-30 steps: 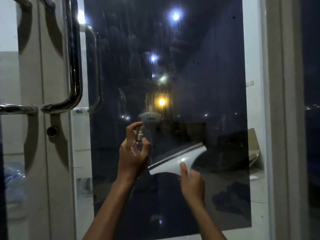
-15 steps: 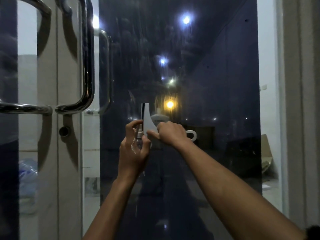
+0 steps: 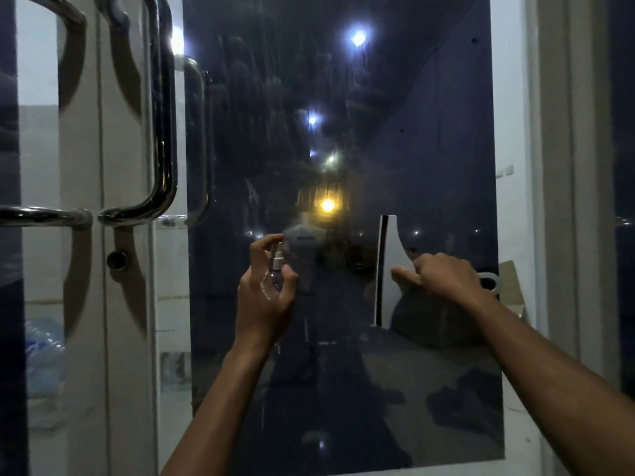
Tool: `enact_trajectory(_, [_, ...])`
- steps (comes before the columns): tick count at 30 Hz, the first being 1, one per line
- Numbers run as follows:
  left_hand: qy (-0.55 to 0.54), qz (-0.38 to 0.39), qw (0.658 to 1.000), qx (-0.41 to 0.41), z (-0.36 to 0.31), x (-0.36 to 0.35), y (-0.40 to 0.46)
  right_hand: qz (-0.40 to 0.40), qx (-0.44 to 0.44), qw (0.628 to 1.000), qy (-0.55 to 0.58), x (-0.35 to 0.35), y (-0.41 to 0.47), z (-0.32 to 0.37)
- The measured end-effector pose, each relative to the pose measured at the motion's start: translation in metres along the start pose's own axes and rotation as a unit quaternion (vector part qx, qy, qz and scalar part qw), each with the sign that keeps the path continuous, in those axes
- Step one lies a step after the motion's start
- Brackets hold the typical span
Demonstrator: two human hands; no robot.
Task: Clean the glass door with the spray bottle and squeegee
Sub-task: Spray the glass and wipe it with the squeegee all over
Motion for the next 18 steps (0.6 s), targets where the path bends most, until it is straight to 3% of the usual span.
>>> enact_trajectory(4, [-0.003,0.013,1.000,-0.012,-0.009,0.001,0.002,-0.037,-0.022,0.999,-0.018,0.011,-0.011,-0.026])
enact_trajectory(7, [-0.010,0.024,1.000,-0.013,-0.014,-0.005,0.003,-0.055,-0.014,0.998,0.030,0.026,-0.014,-0.025])
enact_trajectory(10, [-0.013,0.026,1.000,-0.008,-0.018,-0.018,0.004,-0.038,0.037,0.997,0.057,0.038,-0.005,0.013])
enact_trajectory(13, [-0.014,0.032,0.999,-0.004,-0.022,-0.040,0.002,-0.026,0.063,0.998,0.005,0.034,0.000,0.042])
enact_trajectory(18, [-0.033,0.056,0.998,0.009,-0.019,-0.076,-0.006,-0.003,0.025,0.999,0.020,0.006,-0.002,0.004])
Point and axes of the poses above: each hand's wrist, its own y-axis towards the middle knuckle, its own x-axis out of the back of the hand, z = x × y, the point moved 9 cm from there along y, towards the middle knuckle, and after that the axes turned 4 degrees about z, right-handed, at the moved point
